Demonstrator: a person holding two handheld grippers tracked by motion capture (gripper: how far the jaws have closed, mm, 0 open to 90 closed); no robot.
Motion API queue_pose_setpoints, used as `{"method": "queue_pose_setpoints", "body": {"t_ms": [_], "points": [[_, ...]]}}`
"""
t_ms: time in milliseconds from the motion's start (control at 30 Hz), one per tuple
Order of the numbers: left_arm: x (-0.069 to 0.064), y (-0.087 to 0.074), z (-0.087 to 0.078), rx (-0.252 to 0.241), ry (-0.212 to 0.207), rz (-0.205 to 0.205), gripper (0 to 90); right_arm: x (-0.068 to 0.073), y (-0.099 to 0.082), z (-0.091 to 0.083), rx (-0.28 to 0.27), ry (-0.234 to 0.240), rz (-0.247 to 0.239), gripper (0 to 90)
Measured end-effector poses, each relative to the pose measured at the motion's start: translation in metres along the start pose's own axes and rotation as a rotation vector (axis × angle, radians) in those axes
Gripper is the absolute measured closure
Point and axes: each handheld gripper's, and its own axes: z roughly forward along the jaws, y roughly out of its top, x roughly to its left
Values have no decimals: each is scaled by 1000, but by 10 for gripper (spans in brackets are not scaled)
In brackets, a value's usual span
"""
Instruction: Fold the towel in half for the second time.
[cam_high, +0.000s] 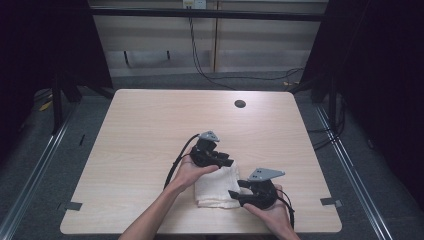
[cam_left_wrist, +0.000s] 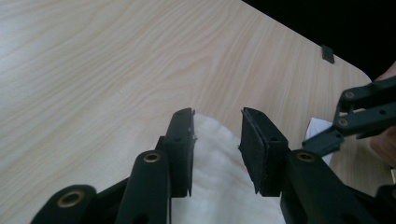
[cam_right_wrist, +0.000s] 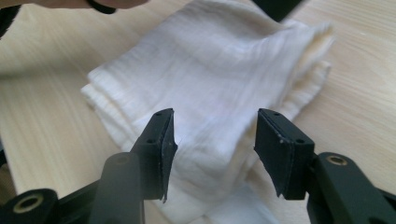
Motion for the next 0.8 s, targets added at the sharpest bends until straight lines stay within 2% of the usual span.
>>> {"method": "queue_pose_setpoints", "body": {"t_ms": [133, 200, 333, 400, 467, 567, 633, 667, 767, 800], "points": [[1, -7, -16, 3, 31, 18, 626, -8, -2, 0, 6, -26, 19, 489], [1, -11, -26, 4, 51, 29, 618, -11, -2, -1, -9, -32, 24, 489], [2, -16, -47, 4, 93, 45, 573, -19, 2, -9, -35, -48, 47, 482], [1, -18, -57, 18, 97, 53, 544, -25, 6, -13, -40, -54, 43, 475], [0, -21, -68, 31, 129, 66, 520, -33, 10, -18, -48, -68, 40, 472], [0, -27, -82, 19, 144, 46, 486, -43, 14, -26, -68, -74, 53, 462], [0, -31, -92, 29, 156, 54, 459, -48, 16, -32, -83, -71, 63, 454], [0, -34, -95, 27, 164, 45, 445, -50, 16, -35, -90, -65, 62, 448], [0, -42, -109, 34, 201, 45, 411, -55, 16, -45, -130, -64, 63, 435], [1, -45, -114, 20, 194, 31, 400, -56, 16, -48, -137, -66, 59, 431]]}}
